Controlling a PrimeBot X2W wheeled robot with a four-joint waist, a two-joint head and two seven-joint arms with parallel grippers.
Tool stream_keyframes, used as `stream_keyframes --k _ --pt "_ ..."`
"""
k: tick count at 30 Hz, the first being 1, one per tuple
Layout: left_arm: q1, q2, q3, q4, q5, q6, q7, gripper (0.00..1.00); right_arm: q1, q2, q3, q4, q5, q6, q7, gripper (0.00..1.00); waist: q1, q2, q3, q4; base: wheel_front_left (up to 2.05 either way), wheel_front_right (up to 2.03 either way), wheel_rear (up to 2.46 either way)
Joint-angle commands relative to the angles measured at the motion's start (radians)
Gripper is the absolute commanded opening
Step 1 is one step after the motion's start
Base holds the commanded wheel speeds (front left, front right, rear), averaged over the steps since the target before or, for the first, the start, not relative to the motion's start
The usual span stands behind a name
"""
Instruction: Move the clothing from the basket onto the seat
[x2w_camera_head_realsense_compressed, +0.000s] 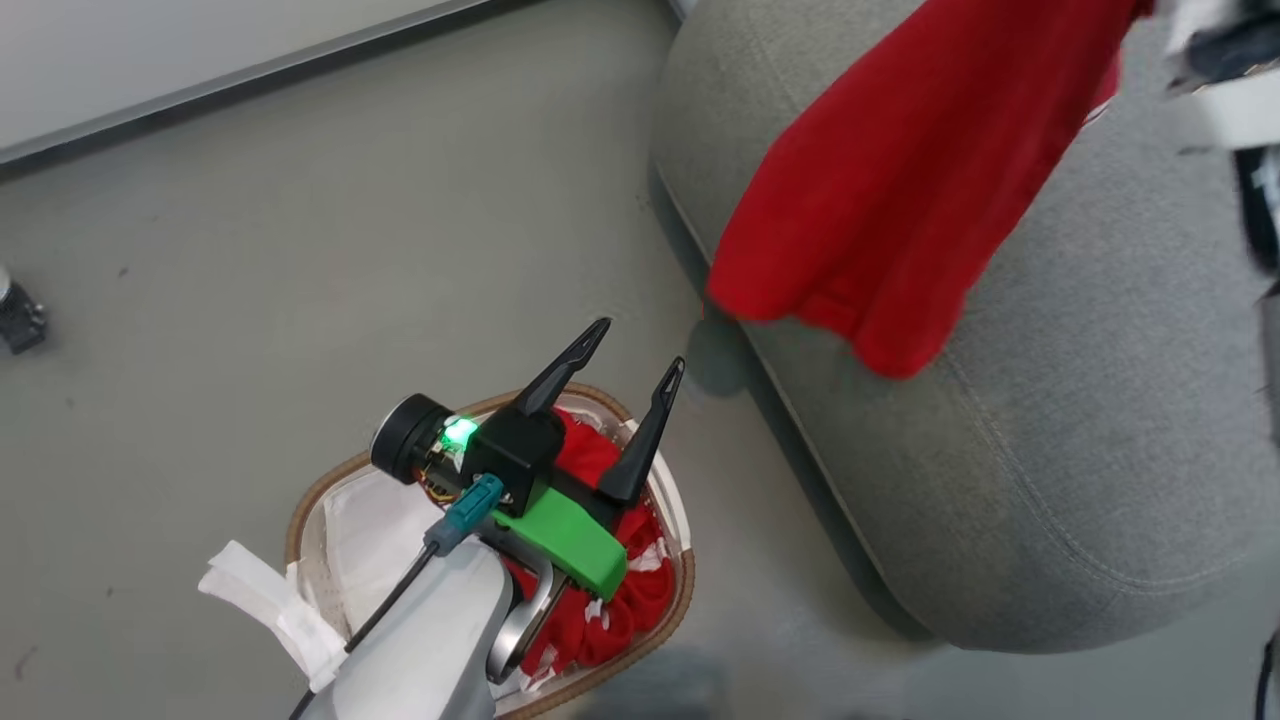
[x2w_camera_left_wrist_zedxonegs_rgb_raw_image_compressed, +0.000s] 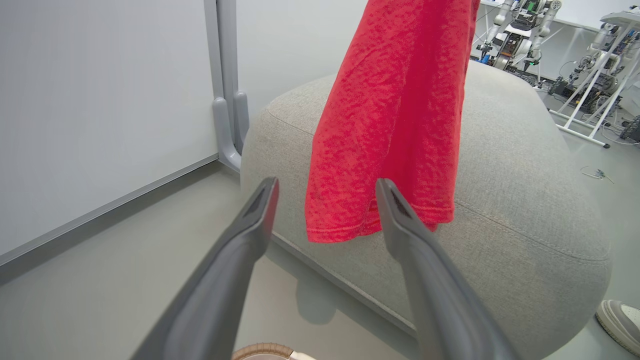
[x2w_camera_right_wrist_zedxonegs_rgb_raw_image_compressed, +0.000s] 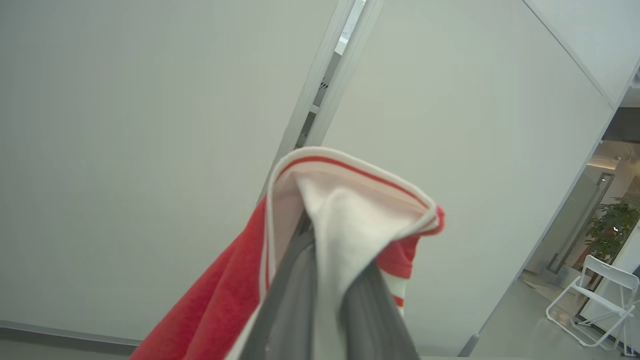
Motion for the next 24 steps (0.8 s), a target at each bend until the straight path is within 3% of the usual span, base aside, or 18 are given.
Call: stream_keyframes --k 1,10,14,19,24 --pt "-0.020 -0.003 0.005 -0.008 0.002 -0.004 -0.001 1.00 -0.049 -0.032 -0.019 0.012 -0.002 -0.002 -0.002 0.00 -0.0001 -0.0001 0.060 0.077 0.00 0.00 0.00" --pt "-0.051 -0.024 -0.009 -0.041 0.011 -0.005 -0.001 1.00 -0.309 -0.254 -0.145 0.090 -0.004 -0.002 0.058 0.00 -0.0001 -0.0001 0.152 0.186 0.00 0.00 0.00" --pt "-0.068 -0.027 -0.013 -0.049 0.020 -0.005 -0.001 1.00 -0.348 -0.313 -0.190 0.157 -0.001 -0.002 0.096 0.00 -0.0001 -0.0001 0.208 0.219 0.00 0.00 0.00" --pt "-0.098 -0.022 -0.020 -0.055 0.038 -0.005 -0.001 1.00 -0.292 -0.328 -0.244 0.279 -0.014 -0.002 0.066 0.00 -0.0001 -0.0001 0.272 0.245 0.00 0.00 0.00" --pt "-0.122 -0.011 -0.017 -0.056 0.052 -0.005 -0.001 1.00 -0.195 -0.260 -0.260 0.435 -0.068 -0.002 0.017 0.00 -0.0001 -0.0001 0.313 0.245 0.00 0.00 0.00"
